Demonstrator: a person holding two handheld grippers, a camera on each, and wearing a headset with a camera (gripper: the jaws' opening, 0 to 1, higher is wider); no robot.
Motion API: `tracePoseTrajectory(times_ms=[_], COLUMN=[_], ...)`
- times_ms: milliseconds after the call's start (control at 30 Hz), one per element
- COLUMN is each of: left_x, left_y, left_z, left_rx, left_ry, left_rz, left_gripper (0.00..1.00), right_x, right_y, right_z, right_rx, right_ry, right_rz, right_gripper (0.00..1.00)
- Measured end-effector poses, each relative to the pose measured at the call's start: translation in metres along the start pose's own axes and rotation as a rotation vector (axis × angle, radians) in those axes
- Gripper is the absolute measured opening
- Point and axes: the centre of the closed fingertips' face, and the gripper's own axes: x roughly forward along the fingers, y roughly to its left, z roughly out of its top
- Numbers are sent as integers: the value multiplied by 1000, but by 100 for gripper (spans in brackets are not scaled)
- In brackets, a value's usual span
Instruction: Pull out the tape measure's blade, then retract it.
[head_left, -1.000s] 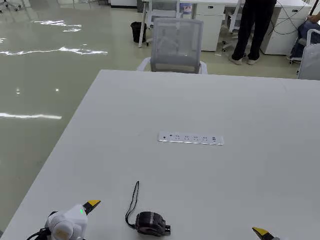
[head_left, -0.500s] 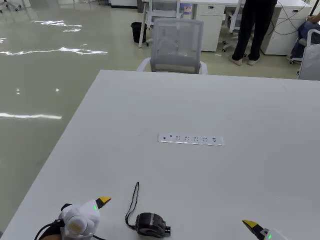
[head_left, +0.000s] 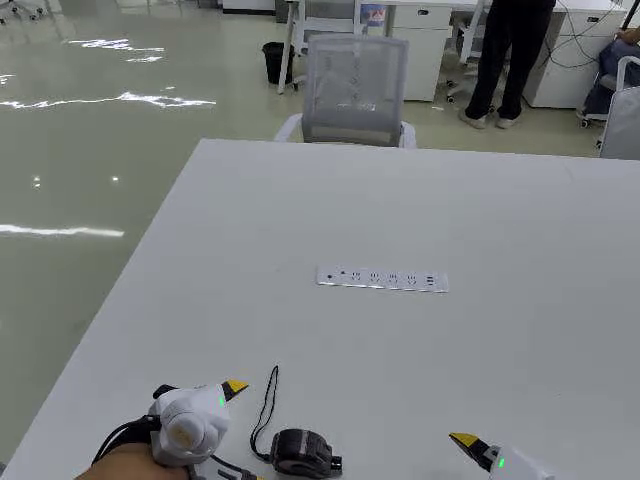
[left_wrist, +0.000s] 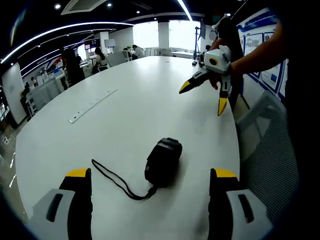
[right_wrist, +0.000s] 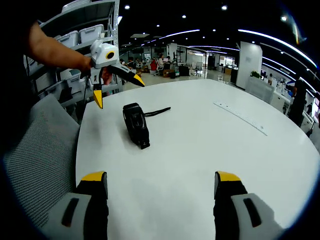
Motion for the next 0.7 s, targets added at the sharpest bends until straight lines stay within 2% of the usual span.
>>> tracePoseTrajectory(times_ms=[433,700], left_x=[23,34], left_y=[-13,-18], left_z=[16,12], left_rx=[119,159], left_ry=[63,122], left_rz=[-101,-162], left_gripper=[92,91], right_x=[25,40], right_y=[6,8], right_z=[23,35], right_rx=[-46,-69], right_ry=[-6,3], right_rz=[69,107], right_gripper=[85,82])
